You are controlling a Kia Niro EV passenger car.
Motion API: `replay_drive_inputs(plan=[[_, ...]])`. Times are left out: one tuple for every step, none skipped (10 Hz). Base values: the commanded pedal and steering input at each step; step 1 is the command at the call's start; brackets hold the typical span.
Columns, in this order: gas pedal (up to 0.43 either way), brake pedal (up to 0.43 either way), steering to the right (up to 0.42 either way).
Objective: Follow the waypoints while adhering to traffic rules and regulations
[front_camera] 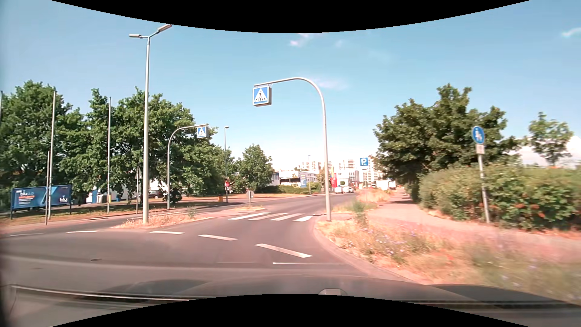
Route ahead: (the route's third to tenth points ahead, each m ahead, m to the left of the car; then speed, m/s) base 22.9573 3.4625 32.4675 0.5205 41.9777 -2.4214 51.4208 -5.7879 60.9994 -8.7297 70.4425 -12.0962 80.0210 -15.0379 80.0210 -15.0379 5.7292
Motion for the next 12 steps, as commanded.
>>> replay_drive_inputs(plan=[[0.13, 0.0, -0.314], [0.13, 0.0, -0.283], [0.13, 0.0, -0.241], [0.13, 0.0, -0.21], [0.13, 0.0, -0.161], [0.13, 0.0, -0.117], [0.13, 0.0, -0.066], [0.13, 0.0, -0.016], [0.13, 0.0, 0.015], [0.13, 0.0, 0.05], [0.13, 0.0, 0.078], [0.13, 0.0, 0.098]])
